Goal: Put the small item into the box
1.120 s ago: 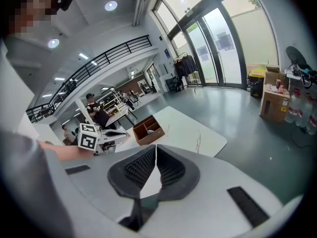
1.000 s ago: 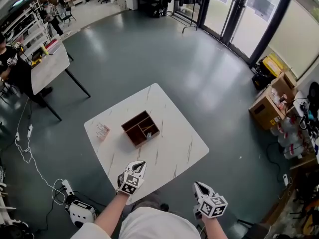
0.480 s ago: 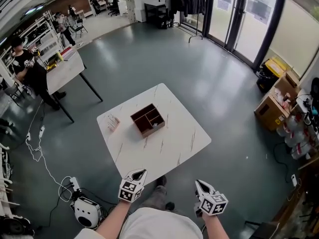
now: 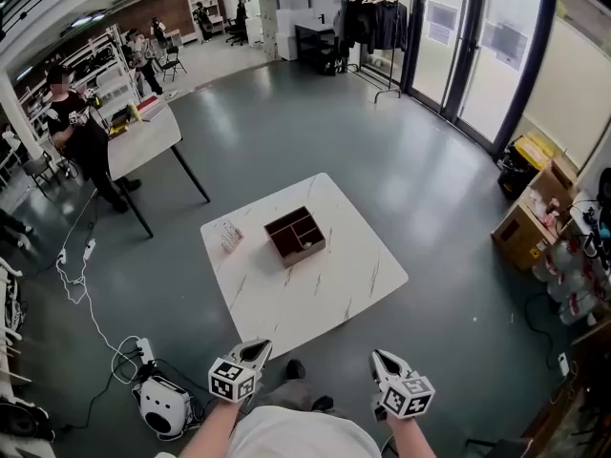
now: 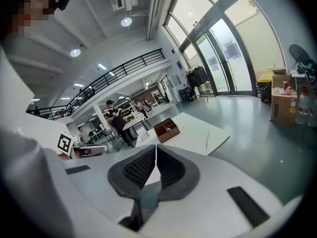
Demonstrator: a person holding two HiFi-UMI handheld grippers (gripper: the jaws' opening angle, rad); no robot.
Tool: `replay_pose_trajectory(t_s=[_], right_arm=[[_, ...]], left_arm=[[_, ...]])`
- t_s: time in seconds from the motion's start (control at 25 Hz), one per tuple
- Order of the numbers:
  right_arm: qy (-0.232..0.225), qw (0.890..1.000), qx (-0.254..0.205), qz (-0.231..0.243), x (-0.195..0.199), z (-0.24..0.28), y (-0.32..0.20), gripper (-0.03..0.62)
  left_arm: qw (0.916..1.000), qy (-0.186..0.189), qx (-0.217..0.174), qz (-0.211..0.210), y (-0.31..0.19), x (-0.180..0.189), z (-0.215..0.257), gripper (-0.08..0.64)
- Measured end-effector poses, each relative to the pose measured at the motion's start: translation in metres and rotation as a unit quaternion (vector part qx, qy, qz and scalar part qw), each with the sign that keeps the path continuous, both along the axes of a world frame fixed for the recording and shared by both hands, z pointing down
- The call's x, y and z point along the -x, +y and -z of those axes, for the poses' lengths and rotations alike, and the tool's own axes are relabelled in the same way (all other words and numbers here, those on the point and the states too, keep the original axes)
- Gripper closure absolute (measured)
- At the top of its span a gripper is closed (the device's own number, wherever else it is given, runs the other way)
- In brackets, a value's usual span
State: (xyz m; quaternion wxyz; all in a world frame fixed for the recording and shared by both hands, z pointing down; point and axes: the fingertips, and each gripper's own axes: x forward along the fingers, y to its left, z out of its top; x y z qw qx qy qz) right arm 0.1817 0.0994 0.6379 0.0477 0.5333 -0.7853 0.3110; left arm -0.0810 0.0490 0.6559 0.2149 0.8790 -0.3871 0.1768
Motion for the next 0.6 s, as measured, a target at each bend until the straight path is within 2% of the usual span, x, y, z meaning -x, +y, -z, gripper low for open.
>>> replay_pose_trajectory(t_s=[0.28,0.44,0.6], right_arm=[[0.005,1.0,-0.02,0.019,0.021,0.021,-0.019,0.566],[0.013,0.999,-0.02,0.02,0.034,0.025,-0.032,0.566],[0.018,0.999,-0.026,0.02,0.055,0.03,-0.041,0.566]], left_arm=[[0.9998,0.0,-0.018,0.001,-0.004,0.023,0.023,0.546],[0.9994,-0.004,-0.03,-0.02,-0.008,0.034,0.031,0.548],[0.9993,-0.004,-0.025,-0.029,-0.012,0.055,0.03,0.546]])
